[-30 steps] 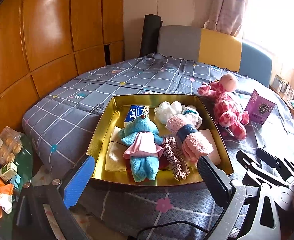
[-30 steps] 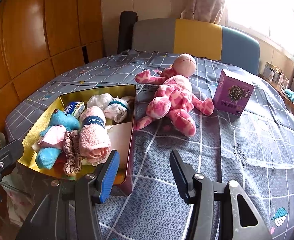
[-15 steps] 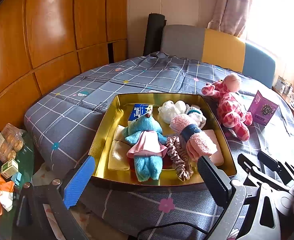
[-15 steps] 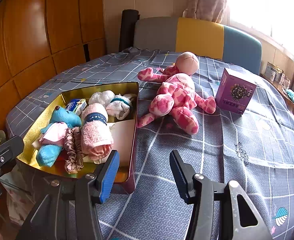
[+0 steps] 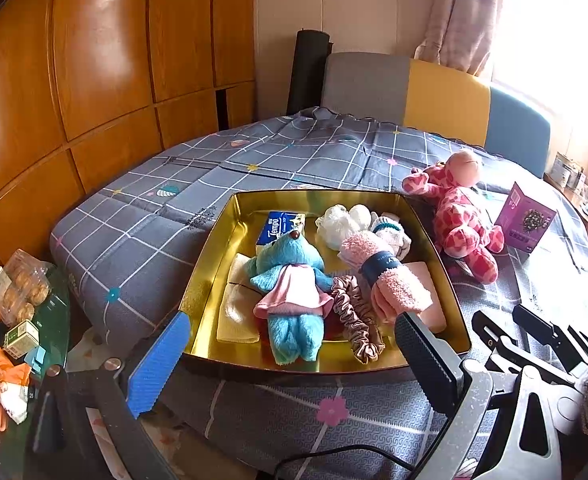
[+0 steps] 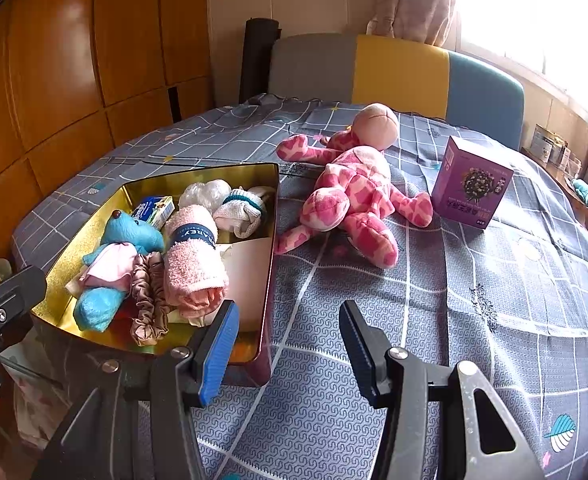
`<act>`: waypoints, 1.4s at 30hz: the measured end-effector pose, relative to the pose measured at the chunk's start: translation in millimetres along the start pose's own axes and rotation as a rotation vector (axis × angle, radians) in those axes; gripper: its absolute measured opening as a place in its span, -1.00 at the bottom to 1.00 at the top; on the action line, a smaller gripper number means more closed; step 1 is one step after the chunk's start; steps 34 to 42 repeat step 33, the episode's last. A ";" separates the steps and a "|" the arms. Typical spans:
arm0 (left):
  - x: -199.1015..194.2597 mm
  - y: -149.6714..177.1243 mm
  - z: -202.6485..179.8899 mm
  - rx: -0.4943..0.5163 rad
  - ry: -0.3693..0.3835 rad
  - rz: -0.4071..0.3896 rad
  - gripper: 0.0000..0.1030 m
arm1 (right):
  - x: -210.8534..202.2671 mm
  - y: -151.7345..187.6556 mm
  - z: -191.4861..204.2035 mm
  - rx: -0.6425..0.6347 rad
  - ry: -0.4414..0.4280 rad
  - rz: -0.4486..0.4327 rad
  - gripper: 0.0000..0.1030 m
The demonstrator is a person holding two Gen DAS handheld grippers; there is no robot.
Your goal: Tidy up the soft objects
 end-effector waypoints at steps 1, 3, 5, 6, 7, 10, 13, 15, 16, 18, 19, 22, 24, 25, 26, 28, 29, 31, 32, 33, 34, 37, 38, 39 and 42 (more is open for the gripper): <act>-0.2 -0.1 -0.3 0.003 -0.004 -0.001 0.99 | 0.0 -0.1 -0.1 0.000 0.000 0.000 0.02; -1.4 -0.3 -1.7 0.012 -0.010 -0.006 0.99 | 0.2 -0.3 -0.1 0.000 0.000 0.000 0.02; -2.2 -0.5 -2.9 0.019 -0.013 -0.009 0.99 | 0.3 -0.1 0.1 0.000 0.000 0.001 0.02; -2.4 -0.4 -3.1 0.020 -0.013 -0.011 0.99 | 0.4 0.1 0.0 0.001 0.000 0.001 0.02; -2.6 -0.1 -3.5 0.020 -0.012 -0.011 0.99 | 0.4 0.4 0.0 0.001 0.000 0.002 0.02; -2.1 0.7 -4.2 0.016 -0.001 -0.004 0.99 | 0.1 1.2 -0.3 0.002 0.000 0.003 0.02; -1.7 1.0 -4.0 0.013 0.000 -0.002 0.99 | 0.2 1.4 -0.6 0.000 0.000 0.002 0.02; -1.5 0.9 -4.4 0.016 0.001 -0.003 0.99 | 0.2 1.9 -1.0 0.000 -0.001 0.003 0.02; -1.6 1.1 -4.2 0.016 0.000 -0.002 0.99 | 0.3 2.2 -0.9 0.000 -0.001 0.003 0.02; -1.4 1.2 -4.4 0.017 0.001 -0.001 0.99 | 0.4 2.2 -0.7 -0.001 -0.001 0.005 0.02; -1.2 1.2 -4.5 0.019 0.001 -0.001 0.99 | 0.6 2.2 -0.7 -0.001 -0.001 0.005 0.02; -1.0 1.9 -5.5 0.023 0.004 0.001 0.99 | 1.3 2.4 -0.5 0.001 -0.001 0.007 0.02; -0.7 2.3 -6.5 0.024 0.006 0.003 0.99 | 1.6 2.7 -0.5 0.000 -0.001 0.009 0.02; -0.8 2.2 -6.8 0.024 0.007 0.001 0.99 | 2.0 2.9 -0.6 0.001 -0.001 0.010 0.02; -1.7 1.9 -6.1 0.022 0.003 -0.008 0.99 | 2.1 3.3 -0.8 0.001 -0.001 0.010 0.02; -4.2 0.5 -5.9 0.030 -0.003 -0.033 0.96 | 2.7 3.9 -1.1 0.003 -0.001 0.013 0.02; -5.5 -0.2 -5.9 0.035 -0.008 -0.045 0.93 | 2.8 4.1 -1.4 0.003 -0.002 0.014 0.02; -7.0 -1.2 -6.7 0.042 -0.010 -0.055 0.93 | 2.3 4.0 -3.5 0.009 -0.003 0.014 0.02; -5.8 -1.1 -7.4 0.045 0.000 -0.047 0.95 | 2.0 3.5 -5.9 0.018 -0.004 0.014 0.02; -3.9 -0.5 -7.4 0.042 0.007 -0.033 0.98 | 0.8 2.4 -9.5 0.028 -0.001 0.009 0.02; -3.9 -0.5 -7.4 0.042 0.007 -0.033 0.98 | 0.8 2.4 -9.5 0.028 -0.001 0.009 0.02; -3.9 -0.5 -7.4 0.042 0.007 -0.033 0.98 | 0.8 2.4 -9.5 0.028 -0.001 0.009 0.02; -3.9 -0.5 -7.4 0.042 0.007 -0.033 0.98 | 0.8 2.4 -9.5 0.028 -0.001 0.009 0.02; -3.9 -0.5 -7.4 0.042 0.007 -0.033 0.98 | 0.8 2.4 -9.5 0.028 -0.001 0.009 0.02; -3.9 -0.5 -7.4 0.042 0.007 -0.033 0.98 | 0.8 2.4 -9.5 0.028 -0.001 0.009 0.02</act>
Point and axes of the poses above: each gripper's, at about its wrist camera, not at the fingertips, and x roughly the way its jaws point, z to its left, y to its underside, the point moved 8 cm from there along x, roughly the way its jaws point, and after that the axes turned 10 degrees about -y, right-handed, at the moved point
